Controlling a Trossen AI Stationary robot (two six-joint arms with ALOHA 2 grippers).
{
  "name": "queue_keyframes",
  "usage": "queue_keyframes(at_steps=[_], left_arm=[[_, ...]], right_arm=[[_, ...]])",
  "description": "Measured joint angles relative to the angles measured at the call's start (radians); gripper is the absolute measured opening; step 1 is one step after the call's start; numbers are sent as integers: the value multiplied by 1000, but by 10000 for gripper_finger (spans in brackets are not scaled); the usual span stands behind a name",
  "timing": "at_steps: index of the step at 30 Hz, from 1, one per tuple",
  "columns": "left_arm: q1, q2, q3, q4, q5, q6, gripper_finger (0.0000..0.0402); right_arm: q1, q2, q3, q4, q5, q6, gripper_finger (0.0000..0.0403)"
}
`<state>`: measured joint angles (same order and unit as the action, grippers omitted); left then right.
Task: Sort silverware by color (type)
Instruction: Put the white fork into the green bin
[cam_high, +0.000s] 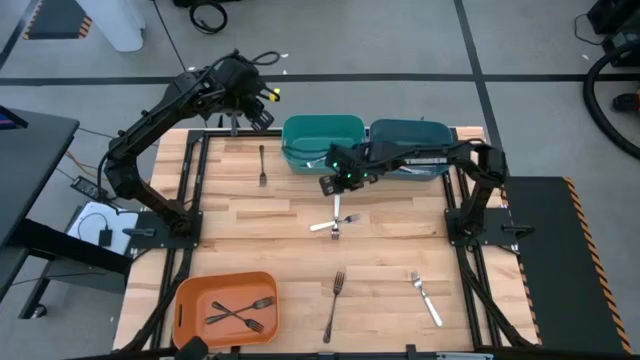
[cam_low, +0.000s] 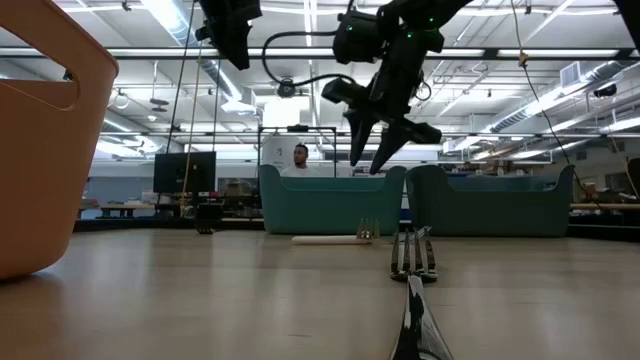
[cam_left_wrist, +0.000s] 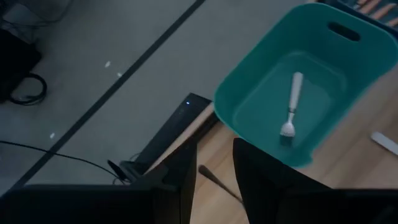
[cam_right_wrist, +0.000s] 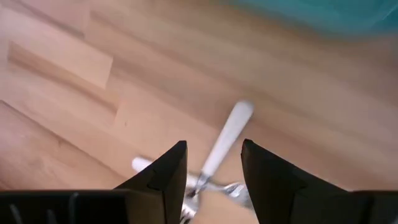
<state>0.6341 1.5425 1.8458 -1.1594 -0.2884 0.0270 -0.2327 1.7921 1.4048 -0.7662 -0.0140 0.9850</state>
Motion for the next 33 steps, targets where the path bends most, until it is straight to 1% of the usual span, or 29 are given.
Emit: queue_keyframes(at_steps=[5,9,15,20,24,27,33], left_arm=[[59,0,0,8,-1,44,114],[102,0,0,9,-1,46,114],[137,0,0,1,-2,49,114],[145,0,0,1,-2,90,114],[145,0,0,1,-2,90,114],[145,0,0,0,-2,90,114],[145,0,-1,-1,-2,90,114]], right_arm=[[56,65,0,31,-31,99,158],[94,115,0,32,-32,169,158],[130,177,0,31,-38,266,158],[139,204,0,24,-34,293,158],[134,221,0,23,8,318,158],[126,238,0,52,4,318,158],[125,274,5,50,-8,311,157]])
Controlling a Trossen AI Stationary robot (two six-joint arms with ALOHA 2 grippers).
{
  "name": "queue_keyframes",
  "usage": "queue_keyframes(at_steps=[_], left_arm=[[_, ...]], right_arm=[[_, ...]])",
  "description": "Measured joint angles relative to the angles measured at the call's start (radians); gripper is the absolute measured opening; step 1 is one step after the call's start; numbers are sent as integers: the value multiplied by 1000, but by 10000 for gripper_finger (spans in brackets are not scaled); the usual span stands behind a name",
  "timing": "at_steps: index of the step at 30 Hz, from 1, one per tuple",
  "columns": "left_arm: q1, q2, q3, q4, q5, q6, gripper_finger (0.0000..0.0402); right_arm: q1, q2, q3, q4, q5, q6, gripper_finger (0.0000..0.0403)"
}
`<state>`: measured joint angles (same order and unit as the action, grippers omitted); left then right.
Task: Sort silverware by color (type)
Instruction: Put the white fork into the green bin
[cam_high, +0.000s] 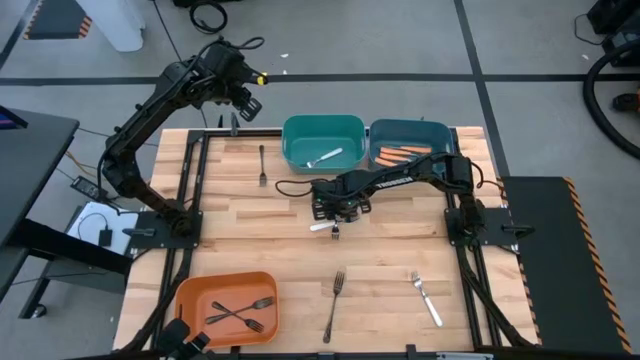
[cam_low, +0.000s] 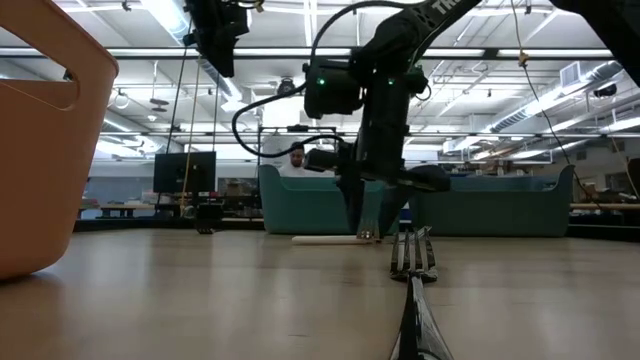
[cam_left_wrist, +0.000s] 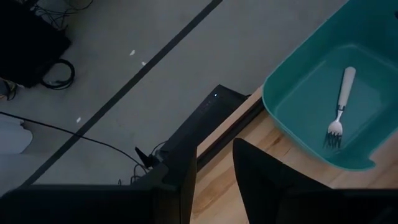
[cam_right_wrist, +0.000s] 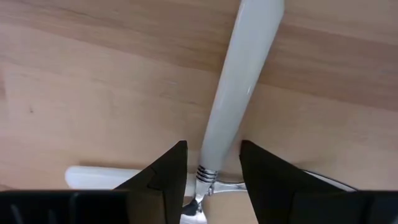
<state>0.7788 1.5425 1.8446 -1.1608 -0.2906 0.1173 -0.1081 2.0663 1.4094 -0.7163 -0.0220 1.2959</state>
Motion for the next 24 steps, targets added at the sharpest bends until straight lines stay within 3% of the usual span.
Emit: queue_keyframes(at_steps=[4,10,17,24], left_arm=[[0,0,0,-2,1,0,114],[0,0,-1,-3,1,9,114],[0,0,-2,-11,1,32,114],[0,0,-2,-69,1,26,114]], right_arm=[[0,2,0,-15,-1,-28,135],[0,-4,-2,-25,-1,-55,49],[-6,-50,-10,-1,-31,-104,48],[-28,-251,-7,-5,-46,-227,48]])
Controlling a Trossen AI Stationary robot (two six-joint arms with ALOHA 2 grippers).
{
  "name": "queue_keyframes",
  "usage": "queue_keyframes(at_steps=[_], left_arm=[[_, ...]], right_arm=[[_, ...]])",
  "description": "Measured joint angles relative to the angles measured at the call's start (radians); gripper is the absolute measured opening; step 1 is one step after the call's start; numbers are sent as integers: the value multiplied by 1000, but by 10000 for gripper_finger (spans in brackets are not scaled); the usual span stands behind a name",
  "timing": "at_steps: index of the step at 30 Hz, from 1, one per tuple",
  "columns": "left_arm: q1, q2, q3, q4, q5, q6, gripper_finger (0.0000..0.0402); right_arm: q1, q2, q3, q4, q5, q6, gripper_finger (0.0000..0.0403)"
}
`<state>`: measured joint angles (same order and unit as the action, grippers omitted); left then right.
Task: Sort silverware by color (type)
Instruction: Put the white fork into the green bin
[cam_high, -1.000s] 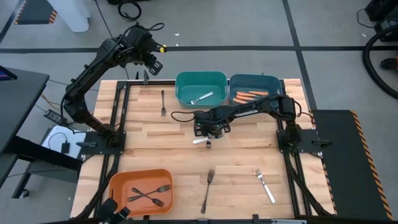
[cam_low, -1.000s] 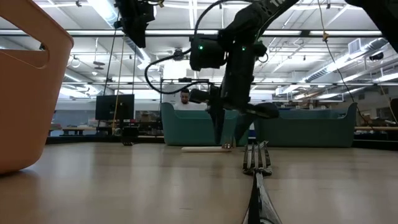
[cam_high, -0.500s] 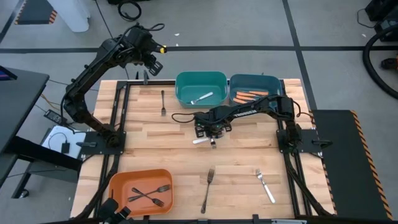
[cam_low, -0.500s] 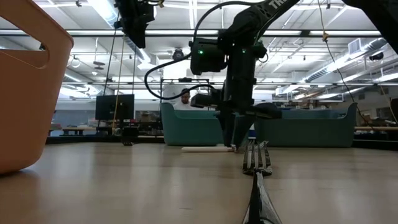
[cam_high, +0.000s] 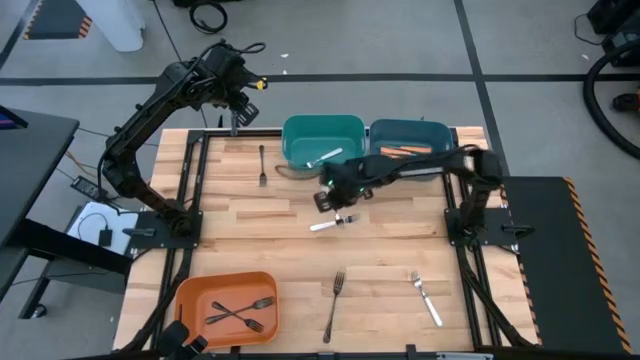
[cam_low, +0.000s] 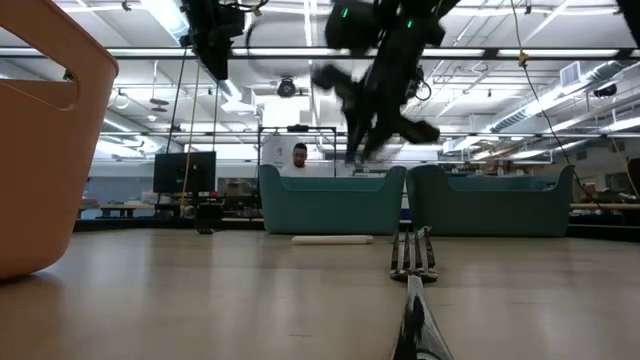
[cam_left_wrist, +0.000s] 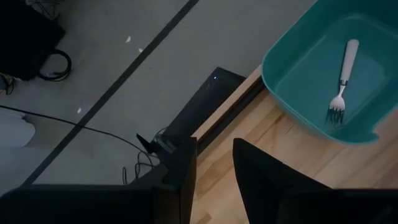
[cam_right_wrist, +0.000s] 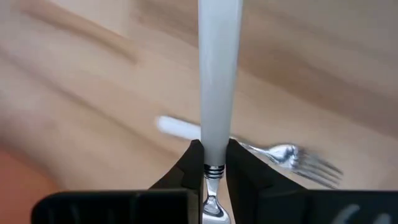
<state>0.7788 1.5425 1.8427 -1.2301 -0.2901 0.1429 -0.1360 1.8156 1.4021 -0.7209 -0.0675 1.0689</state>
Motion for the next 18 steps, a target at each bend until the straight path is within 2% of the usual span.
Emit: queue_keyframes(at_steps=[3,8,13,18], left_arm=[[0,0,0,1,0,0,114],[0,0,0,12,0,0,114],[-2,0,0,16,0,0,114],[-2,0,0,14,0,0,114]], right_arm=[[-30,-112,0,77,33,-88,48],[-120,-259,0,314,188,-337,48],[-229,-340,2,574,277,-686,48],[-318,-347,3,725,262,-1112,48]])
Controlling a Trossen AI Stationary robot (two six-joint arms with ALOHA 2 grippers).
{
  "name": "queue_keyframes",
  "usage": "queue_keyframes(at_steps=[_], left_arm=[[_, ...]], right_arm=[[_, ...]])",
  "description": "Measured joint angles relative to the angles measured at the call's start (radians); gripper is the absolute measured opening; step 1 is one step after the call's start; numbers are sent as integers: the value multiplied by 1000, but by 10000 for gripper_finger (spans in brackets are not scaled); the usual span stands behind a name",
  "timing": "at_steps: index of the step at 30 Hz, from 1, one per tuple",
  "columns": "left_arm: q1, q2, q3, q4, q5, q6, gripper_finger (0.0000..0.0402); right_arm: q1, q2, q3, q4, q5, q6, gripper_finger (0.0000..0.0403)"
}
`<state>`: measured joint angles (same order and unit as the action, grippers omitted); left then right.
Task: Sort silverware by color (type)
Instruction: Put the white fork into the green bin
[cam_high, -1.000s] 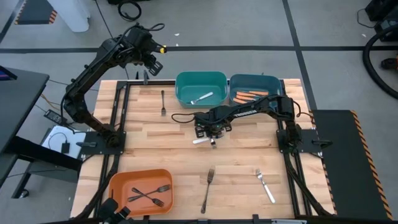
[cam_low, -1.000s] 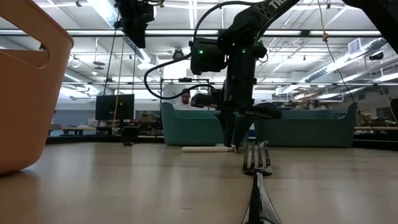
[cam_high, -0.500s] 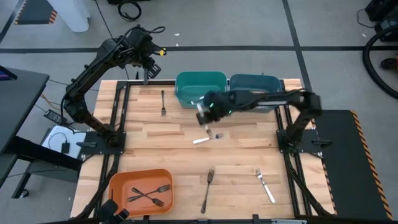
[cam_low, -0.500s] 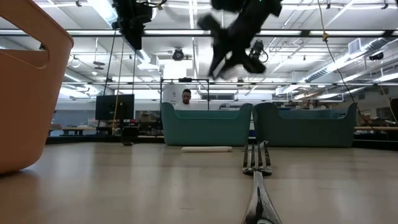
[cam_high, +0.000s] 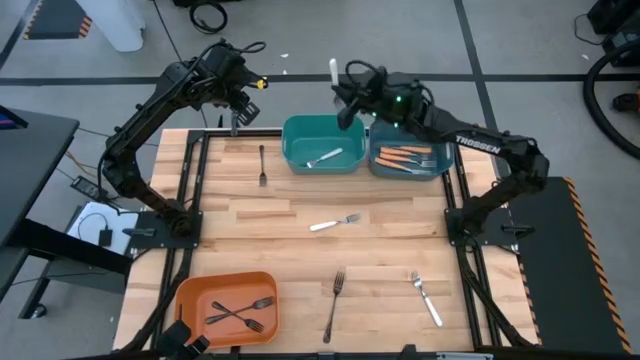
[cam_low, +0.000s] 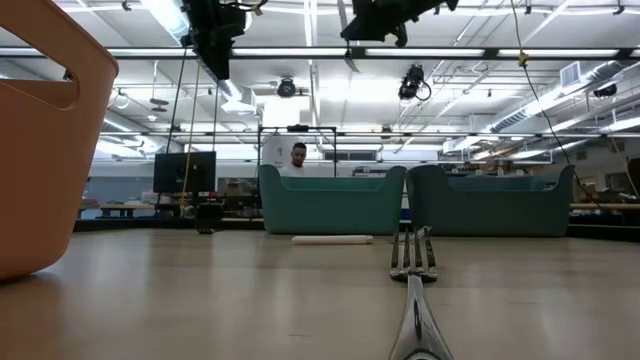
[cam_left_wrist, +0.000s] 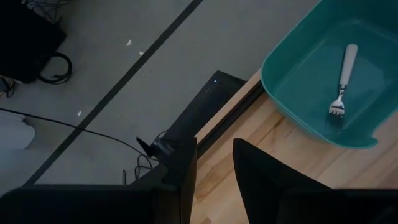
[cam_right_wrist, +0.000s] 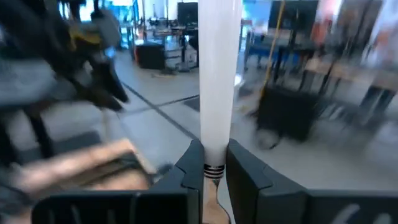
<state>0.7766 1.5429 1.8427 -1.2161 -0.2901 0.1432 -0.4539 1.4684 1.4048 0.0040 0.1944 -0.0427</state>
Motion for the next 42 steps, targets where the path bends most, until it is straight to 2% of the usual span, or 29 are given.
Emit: queue_keyframes(at_steps=[4,10,16,21,27,36,39,42], left_arm=[[0,0,0,-1,0,0,114],[-2,1,0,9,0,0,114],[-2,1,0,53,0,-24,114],[-2,1,0,81,1,-135,114],[-2,2,0,99,1,-256,114],[-2,2,0,104,1,-264,114],[-2,2,0,104,1,-263,114],[-2,2,0,104,1,-262,114]], right_arm=[[-83,33,0,-59,-121,-212,48],[-216,124,0,-238,-462,-272,48],[-271,216,0,-379,-558,-316,50],[-276,294,0,-470,-559,-400,51],[-273,352,0,-447,-561,-434,51],[-264,453,0,-424,-555,-440,52],[-247,469,0,-421,-496,-440,55],[-227,472,0,-373,-354,-439,72]])
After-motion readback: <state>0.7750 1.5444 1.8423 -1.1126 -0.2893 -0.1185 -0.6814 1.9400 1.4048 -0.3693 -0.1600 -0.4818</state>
